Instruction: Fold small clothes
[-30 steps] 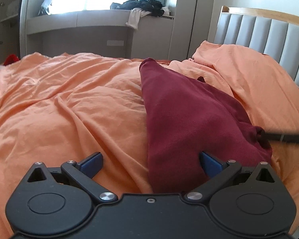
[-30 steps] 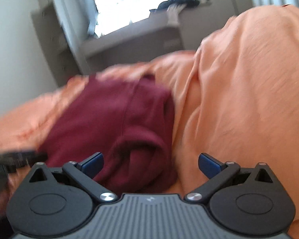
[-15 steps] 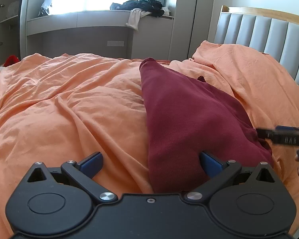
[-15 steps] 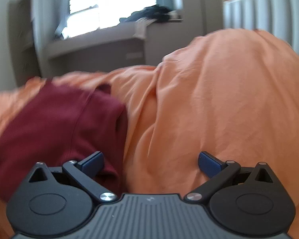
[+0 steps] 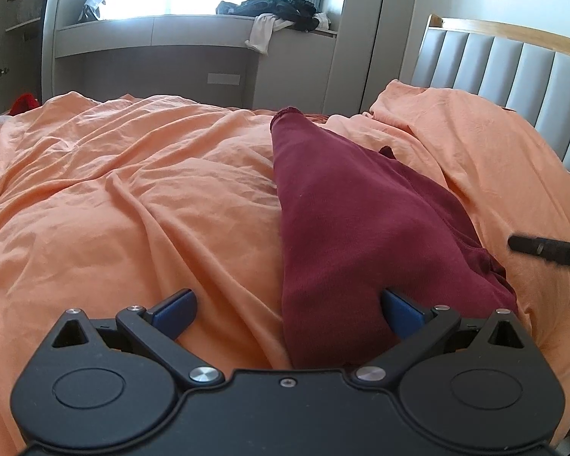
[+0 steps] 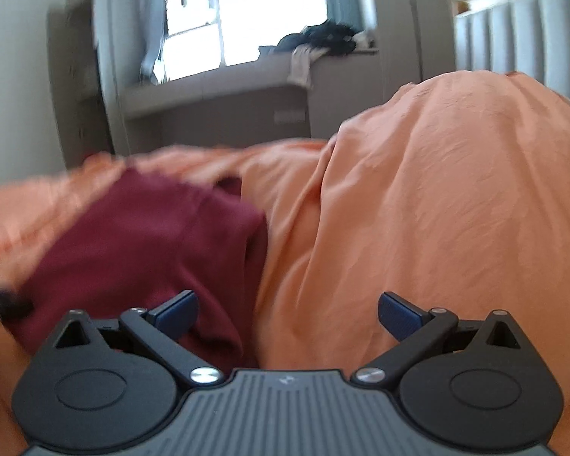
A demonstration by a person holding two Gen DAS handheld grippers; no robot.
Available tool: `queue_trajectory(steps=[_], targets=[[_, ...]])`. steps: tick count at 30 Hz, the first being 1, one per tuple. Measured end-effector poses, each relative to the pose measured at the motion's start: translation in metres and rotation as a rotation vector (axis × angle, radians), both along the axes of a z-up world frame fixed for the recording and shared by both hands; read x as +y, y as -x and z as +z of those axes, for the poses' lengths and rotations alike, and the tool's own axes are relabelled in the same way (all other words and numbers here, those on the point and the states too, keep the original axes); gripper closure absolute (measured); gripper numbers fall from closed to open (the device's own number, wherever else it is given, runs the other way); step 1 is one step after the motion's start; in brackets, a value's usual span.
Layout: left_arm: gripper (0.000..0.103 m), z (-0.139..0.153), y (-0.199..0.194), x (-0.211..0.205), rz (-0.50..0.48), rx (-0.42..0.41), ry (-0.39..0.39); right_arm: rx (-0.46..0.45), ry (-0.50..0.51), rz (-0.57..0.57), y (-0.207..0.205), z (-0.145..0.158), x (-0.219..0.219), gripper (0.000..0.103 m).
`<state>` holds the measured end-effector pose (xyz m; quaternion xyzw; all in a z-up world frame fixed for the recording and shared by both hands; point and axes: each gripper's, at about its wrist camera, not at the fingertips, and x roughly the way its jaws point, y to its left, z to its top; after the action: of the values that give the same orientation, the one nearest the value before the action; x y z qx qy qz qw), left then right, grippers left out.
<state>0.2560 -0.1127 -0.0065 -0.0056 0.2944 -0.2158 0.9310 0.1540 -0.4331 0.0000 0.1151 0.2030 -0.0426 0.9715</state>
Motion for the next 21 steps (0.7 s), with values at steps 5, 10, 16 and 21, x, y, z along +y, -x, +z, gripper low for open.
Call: queue_trajectory(steps=[5,10,16,21], targets=[[0.000,0.000,0.001,-0.001,0.003,-0.004,-0.002,-0.101,-0.218,0.051,-0.012,-0.004,-0.018,0.000],[0.000,0.000,0.001,0.000,-0.001,0.001,0.001,-0.094,-0.278,0.109,-0.044,-0.010,-0.019,0.018],[0.000,0.000,-0.001,0.001,-0.004,0.004,0.002,-0.016,-0.194,0.101,-0.068,-0.020,-0.006,0.047],[0.000,0.000,-0.001,0.001,-0.002,0.004,0.004,-0.047,-0.176,0.135,-0.072,-0.021,-0.003,0.045]])
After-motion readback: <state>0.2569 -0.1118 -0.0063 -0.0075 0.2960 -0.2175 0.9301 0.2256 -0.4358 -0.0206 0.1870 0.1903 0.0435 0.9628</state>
